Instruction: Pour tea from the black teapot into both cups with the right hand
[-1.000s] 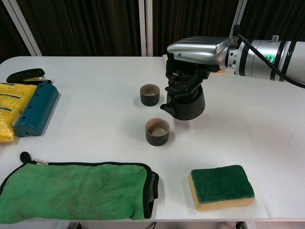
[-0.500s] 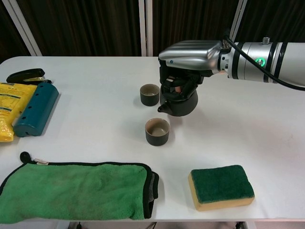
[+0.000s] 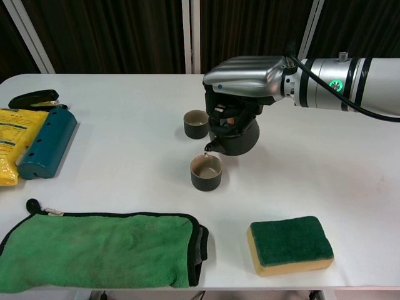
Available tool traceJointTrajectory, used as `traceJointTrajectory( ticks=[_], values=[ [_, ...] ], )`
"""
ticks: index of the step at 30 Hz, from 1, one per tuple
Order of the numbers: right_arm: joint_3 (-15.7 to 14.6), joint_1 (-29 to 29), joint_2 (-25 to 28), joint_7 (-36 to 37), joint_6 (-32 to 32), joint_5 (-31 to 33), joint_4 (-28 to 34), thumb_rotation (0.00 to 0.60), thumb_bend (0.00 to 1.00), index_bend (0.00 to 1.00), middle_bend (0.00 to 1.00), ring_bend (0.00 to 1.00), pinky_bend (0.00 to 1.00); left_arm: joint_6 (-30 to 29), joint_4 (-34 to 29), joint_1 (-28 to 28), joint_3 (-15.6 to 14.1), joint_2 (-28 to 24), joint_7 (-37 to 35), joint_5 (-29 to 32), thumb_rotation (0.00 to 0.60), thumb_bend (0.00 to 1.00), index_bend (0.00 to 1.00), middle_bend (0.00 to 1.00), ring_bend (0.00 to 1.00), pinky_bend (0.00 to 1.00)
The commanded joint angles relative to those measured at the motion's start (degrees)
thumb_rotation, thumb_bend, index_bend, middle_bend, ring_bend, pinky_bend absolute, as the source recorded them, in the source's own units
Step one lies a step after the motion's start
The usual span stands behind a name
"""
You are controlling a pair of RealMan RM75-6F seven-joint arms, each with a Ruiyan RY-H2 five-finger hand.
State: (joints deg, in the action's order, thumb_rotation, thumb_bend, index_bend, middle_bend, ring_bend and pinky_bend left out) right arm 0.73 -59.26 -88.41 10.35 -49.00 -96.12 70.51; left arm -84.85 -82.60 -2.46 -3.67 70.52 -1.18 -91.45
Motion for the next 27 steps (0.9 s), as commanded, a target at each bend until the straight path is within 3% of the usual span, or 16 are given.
traceJointTrajectory(
  ticks=[1,27],
  values=[
    [-0.1,0.0,0.1,-0.3,0.0,0.0,0.2,0.568,0.47,1.0,1.0,1.0,0.76,0.1,0.0,0.0,0.0,0.0,0.0,0.0,0.6,0.07,0.2,0.11,0.09,0.22],
    [-0.2,-1.0,0.7,-5.4,1.5,0.4,2.6,0.6,0.48,1.0,1.0,1.0,0.76,-0.3,0.5,0.1,0.0,0.0,-0.8,-0.2,0.6,0.07,0.2,0.11,0.09,0.22]
  ],
)
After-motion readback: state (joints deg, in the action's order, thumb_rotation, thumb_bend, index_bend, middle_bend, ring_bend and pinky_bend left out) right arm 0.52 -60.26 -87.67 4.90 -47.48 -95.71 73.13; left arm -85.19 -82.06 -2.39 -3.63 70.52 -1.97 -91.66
